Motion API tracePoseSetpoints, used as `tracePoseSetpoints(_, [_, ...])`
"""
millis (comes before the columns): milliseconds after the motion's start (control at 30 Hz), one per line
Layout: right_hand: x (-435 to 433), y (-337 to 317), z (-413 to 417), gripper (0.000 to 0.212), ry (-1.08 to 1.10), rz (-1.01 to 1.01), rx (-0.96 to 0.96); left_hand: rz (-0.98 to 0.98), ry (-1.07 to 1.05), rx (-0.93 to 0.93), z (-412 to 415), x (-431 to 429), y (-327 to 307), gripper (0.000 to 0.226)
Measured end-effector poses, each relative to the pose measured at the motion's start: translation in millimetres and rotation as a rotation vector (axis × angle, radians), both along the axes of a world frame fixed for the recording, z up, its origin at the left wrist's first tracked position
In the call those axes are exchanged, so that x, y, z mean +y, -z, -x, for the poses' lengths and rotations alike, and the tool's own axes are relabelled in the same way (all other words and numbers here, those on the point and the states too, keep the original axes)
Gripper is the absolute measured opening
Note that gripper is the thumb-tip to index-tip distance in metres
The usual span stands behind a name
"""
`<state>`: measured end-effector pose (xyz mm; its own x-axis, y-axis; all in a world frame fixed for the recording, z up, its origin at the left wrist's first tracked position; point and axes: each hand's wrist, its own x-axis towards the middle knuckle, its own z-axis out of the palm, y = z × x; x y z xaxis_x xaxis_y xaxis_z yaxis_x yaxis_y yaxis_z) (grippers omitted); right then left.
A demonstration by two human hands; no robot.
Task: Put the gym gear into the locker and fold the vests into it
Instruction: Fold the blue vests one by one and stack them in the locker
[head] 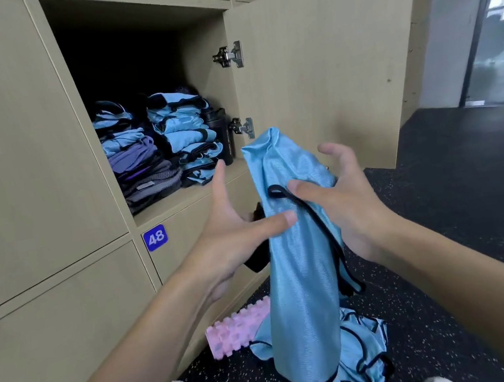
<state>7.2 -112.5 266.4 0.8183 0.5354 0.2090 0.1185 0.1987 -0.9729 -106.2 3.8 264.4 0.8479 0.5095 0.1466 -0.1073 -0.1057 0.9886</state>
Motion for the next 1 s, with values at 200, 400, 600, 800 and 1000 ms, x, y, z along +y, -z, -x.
tracePoseSetpoints(200, [-10.9, -5.1, 0.8, 0.075, -0.313, 0.017, -0.024, 0.013, -0.107, -0.173, -0.6, 0.2, -5.4, 0.116])
tracePoseSetpoints(400, [-8.9, -1.4, 4.3, 0.047, -0.363, 0.223, -0.257, 0.033, -0.255, -0.182, -2.9, 11.4, -4.3, 0.107])
tracePoseSetpoints(600, [-12.5, -6.0, -0.6, 0.022, -0.207, 0.192, -0.261, -0.262, -0.162, -0.072, -1.3, 15.1, -1.9, 0.094])
tracePoseSetpoints(800, [-22.2, -12.6, -0.7, 0.026, -0.314, 0.199, -0.193, -0.511, -0.027, 0.082, 7.5, 15.8, -5.7, 0.106])
tracePoseSetpoints(1000, [-20.7, -13.7, 4.2, 0.034, -0.294, 0.078, -0.105, -0.400, -0.038, -0.041, 7.8, 12.4, -5.5, 0.100])
